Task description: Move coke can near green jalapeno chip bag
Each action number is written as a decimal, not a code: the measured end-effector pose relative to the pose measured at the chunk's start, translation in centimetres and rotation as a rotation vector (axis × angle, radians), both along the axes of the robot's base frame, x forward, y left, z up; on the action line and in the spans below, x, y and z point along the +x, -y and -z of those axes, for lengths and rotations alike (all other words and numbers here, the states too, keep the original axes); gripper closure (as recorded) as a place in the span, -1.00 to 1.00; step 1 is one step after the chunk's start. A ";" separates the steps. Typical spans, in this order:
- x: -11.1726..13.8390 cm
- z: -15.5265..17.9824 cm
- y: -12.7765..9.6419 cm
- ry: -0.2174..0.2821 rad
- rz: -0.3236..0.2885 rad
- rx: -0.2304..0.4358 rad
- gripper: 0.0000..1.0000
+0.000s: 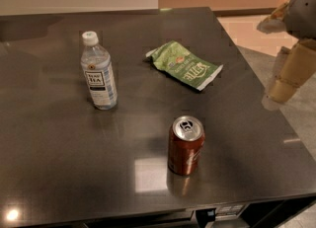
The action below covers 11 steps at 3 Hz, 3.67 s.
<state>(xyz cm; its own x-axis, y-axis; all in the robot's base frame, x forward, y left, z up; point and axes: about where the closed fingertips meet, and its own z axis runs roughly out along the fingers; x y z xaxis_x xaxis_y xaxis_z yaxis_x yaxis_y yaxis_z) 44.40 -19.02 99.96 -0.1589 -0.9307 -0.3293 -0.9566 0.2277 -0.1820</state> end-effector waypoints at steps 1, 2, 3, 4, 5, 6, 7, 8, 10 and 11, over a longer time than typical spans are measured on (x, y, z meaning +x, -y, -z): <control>-0.6 0.1 -2.6 0.004 -0.075 0.066 -1.00; -1.6 2.0 -4.6 -0.010 -0.143 0.095 -1.00; -3.1 4.6 -6.2 -0.043 -0.209 0.103 -1.00; -4.6 6.3 -7.2 -0.056 -0.263 0.104 -1.00; -5.7 7.4 -8.7 -0.046 -0.309 0.116 -1.00; -6.4 8.3 -10.1 -0.039 -0.336 0.128 -1.00; -6.6 9.2 -11.2 -0.044 -0.348 0.138 -1.00; -6.7 9.8 -11.9 -0.055 -0.350 0.147 -0.65; -6.5 9.5 -12.3 -0.078 -0.347 0.170 0.30; -4.9 8.6 -11.9 -0.069 -0.313 0.179 0.76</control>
Offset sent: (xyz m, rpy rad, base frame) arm -0.0358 0.0672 -0.0543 0.1226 0.0648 0.2326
